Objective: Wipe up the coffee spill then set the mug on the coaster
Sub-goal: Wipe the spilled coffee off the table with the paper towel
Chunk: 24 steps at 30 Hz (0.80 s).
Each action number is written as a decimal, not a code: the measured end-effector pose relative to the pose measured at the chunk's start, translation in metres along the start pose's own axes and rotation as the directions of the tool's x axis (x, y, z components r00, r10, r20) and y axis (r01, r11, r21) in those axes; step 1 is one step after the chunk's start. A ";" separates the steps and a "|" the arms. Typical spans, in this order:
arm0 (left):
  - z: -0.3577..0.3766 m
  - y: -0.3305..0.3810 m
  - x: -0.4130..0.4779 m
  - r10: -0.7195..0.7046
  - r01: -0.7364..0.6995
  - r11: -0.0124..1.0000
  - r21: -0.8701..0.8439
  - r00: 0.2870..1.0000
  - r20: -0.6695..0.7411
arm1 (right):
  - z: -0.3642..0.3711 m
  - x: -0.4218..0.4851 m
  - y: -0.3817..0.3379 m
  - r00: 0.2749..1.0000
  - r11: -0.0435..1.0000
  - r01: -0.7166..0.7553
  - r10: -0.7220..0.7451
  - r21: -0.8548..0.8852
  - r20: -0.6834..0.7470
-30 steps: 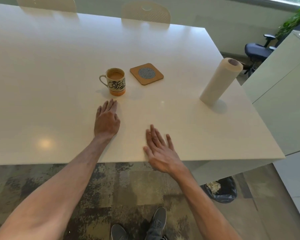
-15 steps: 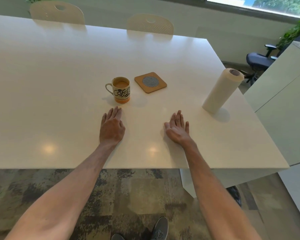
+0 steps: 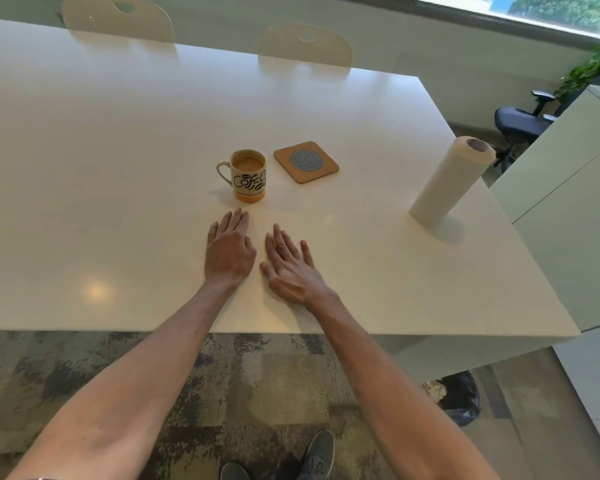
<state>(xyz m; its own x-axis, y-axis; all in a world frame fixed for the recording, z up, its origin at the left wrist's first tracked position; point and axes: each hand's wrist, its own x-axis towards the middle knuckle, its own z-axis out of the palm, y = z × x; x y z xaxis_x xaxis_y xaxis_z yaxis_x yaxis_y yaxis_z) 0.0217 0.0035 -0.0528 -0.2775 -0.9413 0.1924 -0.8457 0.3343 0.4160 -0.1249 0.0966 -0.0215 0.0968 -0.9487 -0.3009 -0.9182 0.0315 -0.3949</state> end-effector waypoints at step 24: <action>-0.003 -0.006 -0.004 0.008 -0.007 0.997 -0.075 1.000 0.018 | -0.030 -0.059 0.071 0.931 0.926 -0.364 0.362 0.097 0.033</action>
<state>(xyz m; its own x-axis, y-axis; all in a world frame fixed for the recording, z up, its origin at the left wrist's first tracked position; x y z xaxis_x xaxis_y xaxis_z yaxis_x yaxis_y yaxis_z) 0.0292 0.0052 -0.0537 -0.2926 -0.9392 0.1800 -0.8073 0.3435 0.4799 -0.2077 0.1456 -0.0058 -0.2296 -0.8617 -0.4524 -0.8488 0.4047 -0.3401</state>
